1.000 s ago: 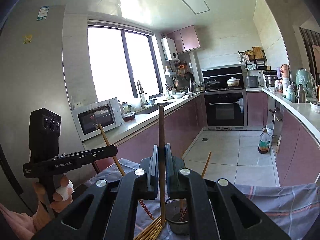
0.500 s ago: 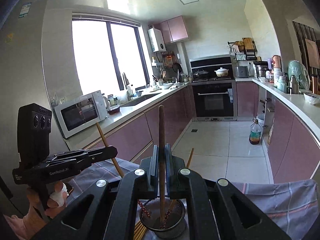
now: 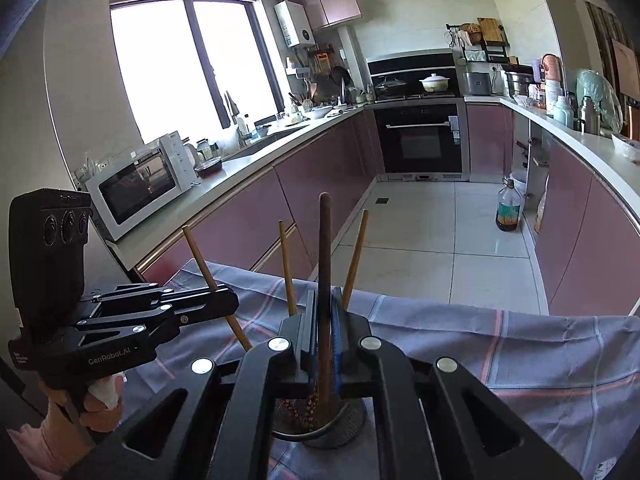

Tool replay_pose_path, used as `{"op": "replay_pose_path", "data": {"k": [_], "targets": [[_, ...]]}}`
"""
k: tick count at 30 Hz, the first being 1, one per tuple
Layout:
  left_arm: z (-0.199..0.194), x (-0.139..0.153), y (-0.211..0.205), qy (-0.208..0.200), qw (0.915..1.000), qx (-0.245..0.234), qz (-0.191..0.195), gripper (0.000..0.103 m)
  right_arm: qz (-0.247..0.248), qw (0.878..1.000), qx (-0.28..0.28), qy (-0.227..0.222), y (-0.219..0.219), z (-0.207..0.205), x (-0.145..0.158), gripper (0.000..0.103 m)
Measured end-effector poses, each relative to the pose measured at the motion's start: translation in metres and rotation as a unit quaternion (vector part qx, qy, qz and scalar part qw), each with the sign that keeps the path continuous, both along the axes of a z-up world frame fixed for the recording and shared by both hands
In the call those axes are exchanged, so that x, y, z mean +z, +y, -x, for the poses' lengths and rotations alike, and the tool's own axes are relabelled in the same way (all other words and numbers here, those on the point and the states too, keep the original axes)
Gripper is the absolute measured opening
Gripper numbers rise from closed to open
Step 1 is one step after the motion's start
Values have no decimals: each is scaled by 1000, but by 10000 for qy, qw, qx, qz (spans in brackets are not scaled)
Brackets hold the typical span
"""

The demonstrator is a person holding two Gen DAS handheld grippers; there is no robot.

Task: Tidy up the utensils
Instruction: 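Move both chopsticks over the mesh cup and lower them inside, then open both grippers to release the chopsticks and pull back from the cup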

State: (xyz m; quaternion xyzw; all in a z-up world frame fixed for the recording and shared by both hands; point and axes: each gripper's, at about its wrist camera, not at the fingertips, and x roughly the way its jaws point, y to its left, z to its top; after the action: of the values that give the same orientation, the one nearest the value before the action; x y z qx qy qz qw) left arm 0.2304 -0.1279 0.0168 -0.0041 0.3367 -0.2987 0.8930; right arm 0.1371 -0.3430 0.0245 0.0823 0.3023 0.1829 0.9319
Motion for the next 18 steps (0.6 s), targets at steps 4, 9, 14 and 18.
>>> {"op": "replay_pose_path", "data": {"k": [4, 9, 14, 18], "targets": [[-7, -8, 3, 53, 10000, 53, 10, 7, -18, 10000, -53, 71, -1, -4, -4, 8], [-4, -12, 8, 46, 9999, 143, 15, 7, -43, 9999, -95, 73, 0, -2, -5, 8], [9, -14, 14, -138, 9994, 317, -42, 14, -70, 10000, -25, 15, 4, 5, -6, 13], [25, -16, 19, -339, 9983, 469, -120, 23, -61, 9999, 74, -84, 10, 18, -6, 22]]}}
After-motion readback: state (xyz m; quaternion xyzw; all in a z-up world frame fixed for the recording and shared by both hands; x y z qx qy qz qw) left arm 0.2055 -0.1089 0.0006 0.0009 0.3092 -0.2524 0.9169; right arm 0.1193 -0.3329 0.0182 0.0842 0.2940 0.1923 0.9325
